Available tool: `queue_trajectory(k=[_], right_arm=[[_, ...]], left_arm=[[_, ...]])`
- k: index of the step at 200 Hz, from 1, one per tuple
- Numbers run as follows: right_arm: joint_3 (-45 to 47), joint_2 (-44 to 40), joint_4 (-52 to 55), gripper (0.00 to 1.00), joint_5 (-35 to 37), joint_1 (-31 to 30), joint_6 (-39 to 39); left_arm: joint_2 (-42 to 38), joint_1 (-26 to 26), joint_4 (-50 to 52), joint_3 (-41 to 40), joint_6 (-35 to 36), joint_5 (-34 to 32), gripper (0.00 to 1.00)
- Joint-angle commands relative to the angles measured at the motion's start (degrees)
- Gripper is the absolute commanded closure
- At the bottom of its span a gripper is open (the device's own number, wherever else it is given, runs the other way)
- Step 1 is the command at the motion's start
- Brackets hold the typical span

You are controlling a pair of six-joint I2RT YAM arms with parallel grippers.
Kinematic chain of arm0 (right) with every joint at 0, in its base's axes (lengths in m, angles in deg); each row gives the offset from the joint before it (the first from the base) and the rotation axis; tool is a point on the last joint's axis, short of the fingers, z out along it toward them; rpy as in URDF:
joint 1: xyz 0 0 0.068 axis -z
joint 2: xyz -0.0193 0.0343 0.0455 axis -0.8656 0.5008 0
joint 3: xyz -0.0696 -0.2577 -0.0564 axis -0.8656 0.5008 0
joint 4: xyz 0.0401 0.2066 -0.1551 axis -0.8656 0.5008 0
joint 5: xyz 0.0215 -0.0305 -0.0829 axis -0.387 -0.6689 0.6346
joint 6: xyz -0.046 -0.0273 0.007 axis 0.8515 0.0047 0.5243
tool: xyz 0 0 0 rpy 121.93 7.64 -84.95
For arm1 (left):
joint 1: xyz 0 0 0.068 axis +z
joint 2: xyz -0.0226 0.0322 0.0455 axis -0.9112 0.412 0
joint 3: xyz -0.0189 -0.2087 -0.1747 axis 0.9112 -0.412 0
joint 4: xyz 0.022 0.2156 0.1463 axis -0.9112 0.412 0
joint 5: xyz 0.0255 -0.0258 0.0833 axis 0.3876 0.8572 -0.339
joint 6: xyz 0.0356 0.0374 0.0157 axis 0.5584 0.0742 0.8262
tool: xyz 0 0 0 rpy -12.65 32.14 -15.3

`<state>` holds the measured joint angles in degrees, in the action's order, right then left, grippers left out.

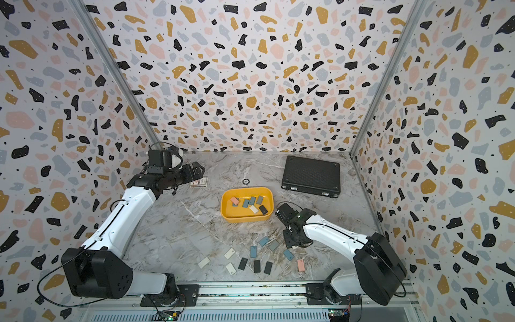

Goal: Put the eraser in the storage box
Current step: Pick up the eraser from the center of the board.

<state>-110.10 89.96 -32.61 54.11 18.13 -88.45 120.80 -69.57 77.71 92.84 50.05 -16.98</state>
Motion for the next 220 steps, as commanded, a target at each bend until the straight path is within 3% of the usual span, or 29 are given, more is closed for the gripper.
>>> queue_trajectory(k=[1, 99, 135, 190, 220], right_arm=[[0.77, 0.37, -1.34, 0.39, -2.13, 0.38, -0.18], [2.91, 5.99, -4.68, 0.42, -5.01, 3.11, -0.72], [2.91, 7.08, -5.22, 0.51, -6.3, 3.42, -0.02], [2.65, 7.63, -5.71, 0.75, -6.75, 3.64, 0.53], [1.17, 5.39, -4.3, 0.8, -4.37, 3.6, 1.37]], left_arm=[[-1.32, 0.21, -2.14, -0.75, -0.51, 0.62, 0.0], [-1.21, 0.22, -2.15, -0.75, -0.49, 0.53, 0.0], [-1.24, 0.21, -2.01, -0.76, -0.39, 0.27, 0.0], [-0.98, 0.21, -2.24, -0.77, -0.46, 0.59, 0.0], [-1.05, 0.21, -2.23, -0.85, -0.4, 0.47, 0.0]])
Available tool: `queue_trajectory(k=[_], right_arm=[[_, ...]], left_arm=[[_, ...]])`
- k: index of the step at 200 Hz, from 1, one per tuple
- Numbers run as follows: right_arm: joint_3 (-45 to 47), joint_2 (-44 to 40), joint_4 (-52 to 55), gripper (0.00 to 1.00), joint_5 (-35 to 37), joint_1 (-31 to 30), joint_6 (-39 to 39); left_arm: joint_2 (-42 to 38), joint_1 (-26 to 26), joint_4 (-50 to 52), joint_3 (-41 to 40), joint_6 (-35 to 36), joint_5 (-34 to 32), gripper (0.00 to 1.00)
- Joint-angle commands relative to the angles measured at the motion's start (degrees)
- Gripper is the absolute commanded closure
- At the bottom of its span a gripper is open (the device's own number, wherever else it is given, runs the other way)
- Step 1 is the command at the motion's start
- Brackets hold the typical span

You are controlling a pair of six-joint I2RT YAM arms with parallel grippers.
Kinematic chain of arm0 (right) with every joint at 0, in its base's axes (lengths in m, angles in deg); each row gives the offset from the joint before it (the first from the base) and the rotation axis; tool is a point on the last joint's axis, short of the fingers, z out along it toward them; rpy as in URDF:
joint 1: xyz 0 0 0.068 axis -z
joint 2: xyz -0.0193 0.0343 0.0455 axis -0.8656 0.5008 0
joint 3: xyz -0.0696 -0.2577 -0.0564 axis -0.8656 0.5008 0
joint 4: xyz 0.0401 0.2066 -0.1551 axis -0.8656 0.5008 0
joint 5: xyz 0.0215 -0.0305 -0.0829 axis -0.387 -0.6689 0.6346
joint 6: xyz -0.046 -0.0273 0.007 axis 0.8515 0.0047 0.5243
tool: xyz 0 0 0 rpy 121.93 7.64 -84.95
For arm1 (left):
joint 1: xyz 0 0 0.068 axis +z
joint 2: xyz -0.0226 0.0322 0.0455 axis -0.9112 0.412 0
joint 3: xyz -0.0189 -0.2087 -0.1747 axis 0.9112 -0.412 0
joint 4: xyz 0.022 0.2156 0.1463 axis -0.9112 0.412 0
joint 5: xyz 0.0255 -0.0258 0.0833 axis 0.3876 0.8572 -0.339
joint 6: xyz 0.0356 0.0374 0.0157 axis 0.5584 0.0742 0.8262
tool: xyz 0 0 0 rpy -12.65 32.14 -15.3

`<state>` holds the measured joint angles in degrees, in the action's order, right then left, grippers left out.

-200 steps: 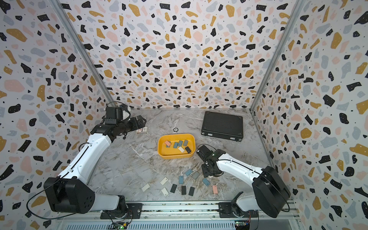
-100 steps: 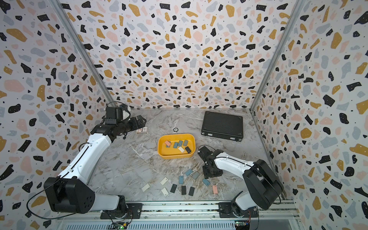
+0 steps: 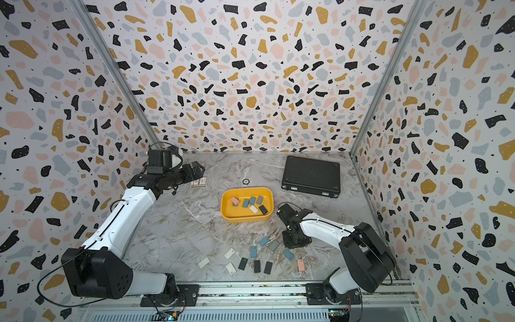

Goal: Put the eraser in the storage box
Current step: Pick up the eraser from the center of the board, then place the eraser in the storage box.

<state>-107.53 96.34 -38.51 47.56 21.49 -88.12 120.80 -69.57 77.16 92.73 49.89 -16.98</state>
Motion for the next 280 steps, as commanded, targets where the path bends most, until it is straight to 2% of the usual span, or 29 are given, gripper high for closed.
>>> queue_trajectory(k=[1, 35, 60, 124, 175, 240, 280], right_arm=[[-1.55, -1.06, 1.65, 0.8, 2.27, 0.23, 1.15], [-9.9, -2.91, 7.36, 0.8, 5.73, 0.27, 4.28], [-16.93, -1.78, 7.2, 0.8, 5.98, 0.28, 6.34], [-40.64, 15.24, 4.57, 0.8, 2.09, 0.22, 11.86], [-54.56, 27.78, 5.05, 0.79, 0.77, -1.28, 13.87], [-68.27, 40.05, 8.29, 0.79, 0.18, -3.68, 15.25], [-72.32, 44.4, 9.67, 0.79, -0.05, -4.86, 15.8]], left_arm=[[-1.05, 0.21, -1.68, -0.74, -0.21, 0.46, 0.0], [-0.87, 0.28, -1.6, -0.64, -0.09, 0.27, 0.0], [-0.89, 0.25, -1.46, -0.56, -0.04, 0.12, 0.0], [-0.52, 0.21, -1.25, -0.52, 0.18, -0.2, 0.01], [-0.43, 0.23, -0.79, -0.08, 0.61, -0.65, 0.01], [0.51, 0.22, -0.72, 0.3, 0.59, -0.3, 0.0], [0.43, 0.21, -0.45, 0.31, 0.83, -0.43, 0.0]])
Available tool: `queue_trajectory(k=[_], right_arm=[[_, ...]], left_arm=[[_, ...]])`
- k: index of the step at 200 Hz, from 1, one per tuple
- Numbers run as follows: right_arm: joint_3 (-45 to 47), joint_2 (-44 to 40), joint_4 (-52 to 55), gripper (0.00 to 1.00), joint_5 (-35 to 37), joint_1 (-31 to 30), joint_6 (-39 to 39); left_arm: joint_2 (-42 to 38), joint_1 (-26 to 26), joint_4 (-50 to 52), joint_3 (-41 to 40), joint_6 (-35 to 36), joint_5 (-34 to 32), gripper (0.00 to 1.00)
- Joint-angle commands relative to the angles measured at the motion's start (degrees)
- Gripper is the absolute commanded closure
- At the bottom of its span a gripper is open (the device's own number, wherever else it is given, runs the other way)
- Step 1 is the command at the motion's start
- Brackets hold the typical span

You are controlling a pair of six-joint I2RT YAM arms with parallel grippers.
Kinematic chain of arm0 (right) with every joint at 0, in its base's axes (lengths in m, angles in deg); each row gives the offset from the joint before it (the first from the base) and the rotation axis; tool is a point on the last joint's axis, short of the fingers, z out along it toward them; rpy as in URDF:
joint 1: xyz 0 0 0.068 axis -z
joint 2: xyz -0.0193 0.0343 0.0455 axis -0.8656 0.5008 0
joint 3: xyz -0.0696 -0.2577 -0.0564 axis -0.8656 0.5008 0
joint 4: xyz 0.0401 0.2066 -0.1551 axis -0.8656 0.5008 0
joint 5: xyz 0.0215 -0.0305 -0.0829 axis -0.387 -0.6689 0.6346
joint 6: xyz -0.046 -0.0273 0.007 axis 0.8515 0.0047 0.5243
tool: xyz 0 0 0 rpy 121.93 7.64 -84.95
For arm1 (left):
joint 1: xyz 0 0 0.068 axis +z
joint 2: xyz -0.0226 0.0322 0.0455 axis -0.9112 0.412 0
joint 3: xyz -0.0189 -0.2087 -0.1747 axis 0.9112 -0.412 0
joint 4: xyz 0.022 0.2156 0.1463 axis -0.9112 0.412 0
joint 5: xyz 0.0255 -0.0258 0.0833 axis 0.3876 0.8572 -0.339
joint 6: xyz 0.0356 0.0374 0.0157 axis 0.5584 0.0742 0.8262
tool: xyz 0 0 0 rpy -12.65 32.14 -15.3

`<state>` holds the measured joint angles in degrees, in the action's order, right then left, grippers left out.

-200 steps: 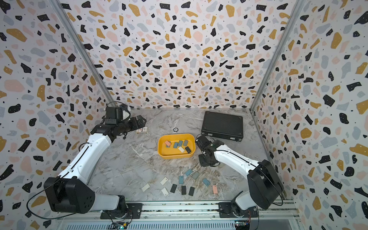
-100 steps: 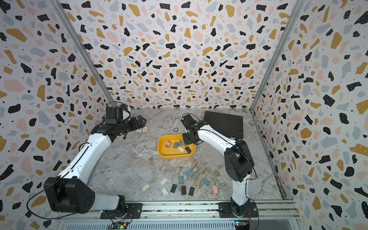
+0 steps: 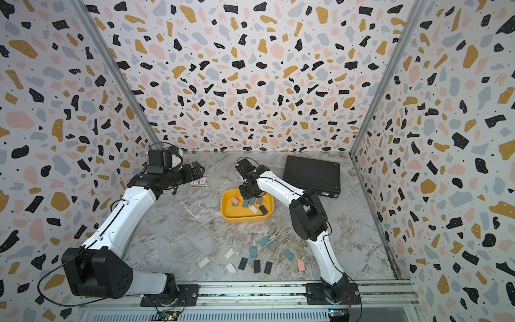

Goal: Put the eraser in the storage box
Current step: Place the eraser in the storage box.

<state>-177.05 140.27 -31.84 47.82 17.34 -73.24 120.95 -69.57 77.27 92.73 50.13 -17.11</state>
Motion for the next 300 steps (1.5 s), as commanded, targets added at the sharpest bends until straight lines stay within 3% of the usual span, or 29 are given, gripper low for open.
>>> queue_trajectory(k=[1, 208, 262, 300], right_arm=[[-2.81, 0.51, 3.01, 0.79, -0.34, -0.71, 0.94], [-7.39, 8.79, 2.2, 0.74, -1.91, -1.69, -0.3], [-7.9, 8.62, 2.35, 0.57, -2.23, -2.04, -0.33], [-5.69, 2.79, 1.52, 0.51, -1.15, -2.63, -0.06]], left_arm=[[0.23, 0.25, -0.56, 0.31, 0.57, -0.35, 0.01], [0.14, 0.21, -0.1, 0.4, 0.95, -0.47, 0.01], [0.06, 0.21, 0.14, 0.49, 1.2, -0.56, 0.0], [0.03, 0.21, 0.1, 0.41, 1.15, -0.43, 0.01]])
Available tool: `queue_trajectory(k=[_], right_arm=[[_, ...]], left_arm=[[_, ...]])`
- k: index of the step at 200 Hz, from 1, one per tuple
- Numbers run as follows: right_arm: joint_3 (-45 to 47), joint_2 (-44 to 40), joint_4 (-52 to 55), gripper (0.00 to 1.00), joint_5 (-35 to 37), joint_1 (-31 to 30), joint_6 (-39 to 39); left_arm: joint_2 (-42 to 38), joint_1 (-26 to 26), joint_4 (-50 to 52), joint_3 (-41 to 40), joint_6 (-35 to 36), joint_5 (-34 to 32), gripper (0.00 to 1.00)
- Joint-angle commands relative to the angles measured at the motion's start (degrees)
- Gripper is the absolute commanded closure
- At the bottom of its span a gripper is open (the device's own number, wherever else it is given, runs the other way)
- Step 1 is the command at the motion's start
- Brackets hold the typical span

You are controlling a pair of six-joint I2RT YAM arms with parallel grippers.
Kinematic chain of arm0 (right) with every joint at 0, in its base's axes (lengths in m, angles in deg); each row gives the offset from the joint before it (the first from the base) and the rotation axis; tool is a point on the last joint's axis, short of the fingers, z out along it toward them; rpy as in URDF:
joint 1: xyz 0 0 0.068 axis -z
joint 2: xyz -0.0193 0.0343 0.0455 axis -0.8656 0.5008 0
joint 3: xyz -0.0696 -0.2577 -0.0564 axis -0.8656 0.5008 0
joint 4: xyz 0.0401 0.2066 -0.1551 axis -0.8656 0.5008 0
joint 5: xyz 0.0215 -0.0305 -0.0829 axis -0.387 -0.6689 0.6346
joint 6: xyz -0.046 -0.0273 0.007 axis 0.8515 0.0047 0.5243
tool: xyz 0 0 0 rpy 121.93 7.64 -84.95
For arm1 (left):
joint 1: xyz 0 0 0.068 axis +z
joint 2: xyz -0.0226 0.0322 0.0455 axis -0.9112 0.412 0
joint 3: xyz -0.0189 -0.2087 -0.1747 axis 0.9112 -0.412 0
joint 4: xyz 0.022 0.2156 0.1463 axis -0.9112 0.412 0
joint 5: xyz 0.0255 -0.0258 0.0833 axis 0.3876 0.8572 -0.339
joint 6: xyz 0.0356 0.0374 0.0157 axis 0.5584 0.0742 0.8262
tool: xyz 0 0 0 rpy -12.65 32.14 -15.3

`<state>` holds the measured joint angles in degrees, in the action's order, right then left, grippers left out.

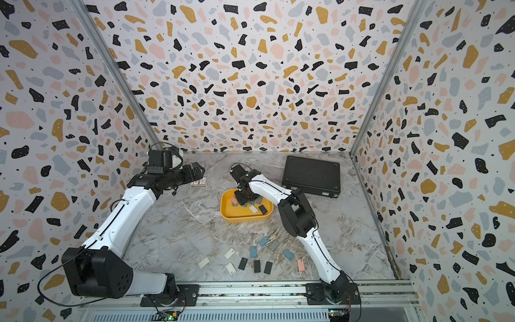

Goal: Put the eraser in the storage box
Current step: Place the eraser in the storage box, then pick up the eraser from the center of the board.

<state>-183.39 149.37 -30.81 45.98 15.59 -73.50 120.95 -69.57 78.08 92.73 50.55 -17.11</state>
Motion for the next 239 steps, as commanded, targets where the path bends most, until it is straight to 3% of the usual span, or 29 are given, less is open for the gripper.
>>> queue_trajectory(k=[1, 37, 74, 137, 204, 239], right_arm=[[0.76, -6.45, 0.45, 0.51, 0.77, -0.9, 0.23], [7.74, -15.0, -2.11, 0.45, 4.84, -0.98, 0.79], [23.3, -29.06, -5.0, 0.41, 11.57, -0.93, 1.9], [50.65, -48.06, -0.31, 0.39, 14.12, -0.91, -2.3], [66.09, -60.08, 4.85, 0.38, 8.35, -0.92, -9.23], [71.15, -63.87, 2.27, 0.38, 0.07, -0.99, -10.07]], left_arm=[[0.02, 0.21, -0.73, 0.36, 0.74, -0.41, 0.01], [0.08, 0.21, -0.93, 0.22, 0.53, -0.13, 0.01], [-0.06, 0.21, -1.43, -0.28, 0.23, 0.18, 0.01], [-0.17, 0.21, -1.63, -0.39, -0.09, 0.57, 0.0], [-0.46, 0.22, -1.9, -0.53, -0.27, 0.92, 0.0], [-0.55, 0.21, -1.9, -0.64, -0.3, 1.02, 0.01]])
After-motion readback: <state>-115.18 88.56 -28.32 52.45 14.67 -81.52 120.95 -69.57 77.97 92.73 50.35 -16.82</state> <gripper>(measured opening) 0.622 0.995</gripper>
